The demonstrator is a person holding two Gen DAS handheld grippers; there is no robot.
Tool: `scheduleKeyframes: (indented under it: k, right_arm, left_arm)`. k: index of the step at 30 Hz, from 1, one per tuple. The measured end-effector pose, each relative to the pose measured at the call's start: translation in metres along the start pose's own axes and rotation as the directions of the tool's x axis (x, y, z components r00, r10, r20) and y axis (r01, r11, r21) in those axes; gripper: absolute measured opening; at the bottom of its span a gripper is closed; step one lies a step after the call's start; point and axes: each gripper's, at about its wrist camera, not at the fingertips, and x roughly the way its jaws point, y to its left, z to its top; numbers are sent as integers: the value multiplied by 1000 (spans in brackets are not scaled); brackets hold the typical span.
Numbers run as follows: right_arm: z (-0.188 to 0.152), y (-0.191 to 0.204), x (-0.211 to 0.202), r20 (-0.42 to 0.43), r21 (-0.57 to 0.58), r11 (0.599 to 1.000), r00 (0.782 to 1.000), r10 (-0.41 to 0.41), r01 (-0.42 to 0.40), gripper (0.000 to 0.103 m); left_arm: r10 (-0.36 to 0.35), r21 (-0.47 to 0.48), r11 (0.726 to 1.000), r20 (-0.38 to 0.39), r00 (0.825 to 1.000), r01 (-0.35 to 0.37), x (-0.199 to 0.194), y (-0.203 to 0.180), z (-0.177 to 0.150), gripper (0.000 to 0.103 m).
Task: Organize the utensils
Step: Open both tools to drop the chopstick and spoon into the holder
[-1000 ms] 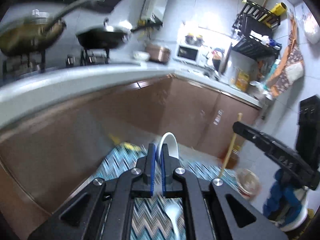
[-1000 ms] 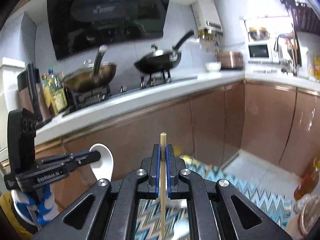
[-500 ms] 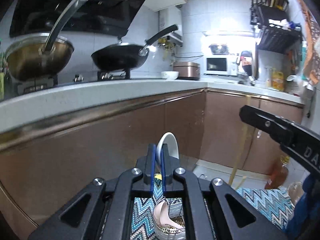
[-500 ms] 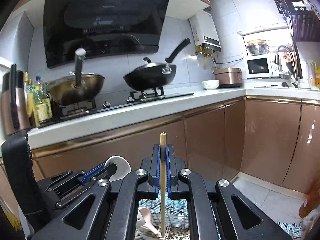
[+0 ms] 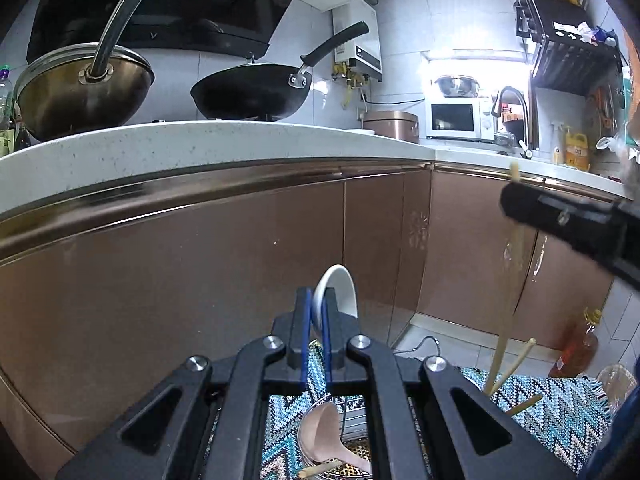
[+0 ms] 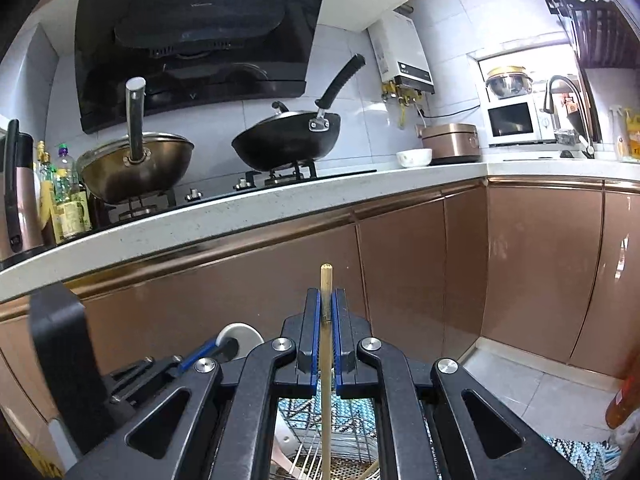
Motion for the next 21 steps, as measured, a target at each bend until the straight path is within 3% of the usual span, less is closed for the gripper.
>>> scheduleKeyframes:
  k: [12, 16, 21]
  right_arm:
    - [15, 6, -7, 77, -12, 1000, 997, -19, 20, 5]
    - [2, 3, 6, 89, -24, 998, 994, -56, 58, 5]
    - [-31, -1, 23, 36, -25, 996, 996, -81, 82, 6]
  left_arm:
    - [27, -18, 999, 1, 1000, -27, 9, 2, -2, 5]
    - [33, -39, 999, -4, 999, -33, 17, 1, -10, 5]
    - [15, -36, 999, 7, 1000, -15, 20, -5, -21, 7]
